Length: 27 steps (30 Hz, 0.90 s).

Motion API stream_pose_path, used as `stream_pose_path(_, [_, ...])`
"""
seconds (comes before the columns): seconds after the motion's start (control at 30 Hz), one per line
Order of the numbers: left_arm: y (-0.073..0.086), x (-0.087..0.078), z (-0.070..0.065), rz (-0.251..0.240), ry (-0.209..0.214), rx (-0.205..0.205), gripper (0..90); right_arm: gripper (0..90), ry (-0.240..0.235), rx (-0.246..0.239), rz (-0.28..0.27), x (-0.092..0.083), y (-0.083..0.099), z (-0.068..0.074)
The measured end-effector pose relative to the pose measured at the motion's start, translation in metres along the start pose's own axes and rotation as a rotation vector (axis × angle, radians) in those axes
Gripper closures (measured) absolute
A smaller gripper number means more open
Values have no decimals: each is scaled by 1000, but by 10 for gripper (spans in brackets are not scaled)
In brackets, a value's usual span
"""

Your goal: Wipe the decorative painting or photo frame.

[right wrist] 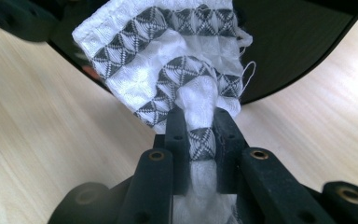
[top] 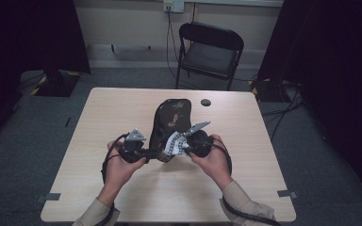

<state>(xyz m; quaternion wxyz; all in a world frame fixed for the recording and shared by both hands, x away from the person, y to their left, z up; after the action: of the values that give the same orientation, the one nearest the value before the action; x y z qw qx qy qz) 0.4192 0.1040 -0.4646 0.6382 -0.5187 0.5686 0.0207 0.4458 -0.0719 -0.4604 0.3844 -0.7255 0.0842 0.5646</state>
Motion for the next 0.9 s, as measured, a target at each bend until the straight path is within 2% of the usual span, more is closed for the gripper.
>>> stream_pose_path(0.4, [0,0,0,-3,2,3,784,798,-35,32,63,31,28,1])
stream_pose_path(0.63, [0,0,0,-3,6,-2,783,797,-34,38,94,43,38,1])
stream_pose_path(0.77, [0,0,0,-1,7,-2,783,798,-36,39,94,41,40,-1])
stream_pose_path(0.9, [0,0,0,-4,5,-5,783,798,-27,40,73,24,33,-5])
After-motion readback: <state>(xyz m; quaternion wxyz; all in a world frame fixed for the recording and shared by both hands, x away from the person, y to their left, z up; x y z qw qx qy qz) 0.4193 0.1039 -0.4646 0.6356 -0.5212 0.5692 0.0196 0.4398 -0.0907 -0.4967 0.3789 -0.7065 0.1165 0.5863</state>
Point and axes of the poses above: each handheld gripper's, and its own axes: x roughly forward along the jaws, y roughly out of its underside, z roughly to its left, the point moved 7 cm from there along x, roughly forward along the jaws, and after that the axes turned 9 degrees about z, right-handed, at the moved point
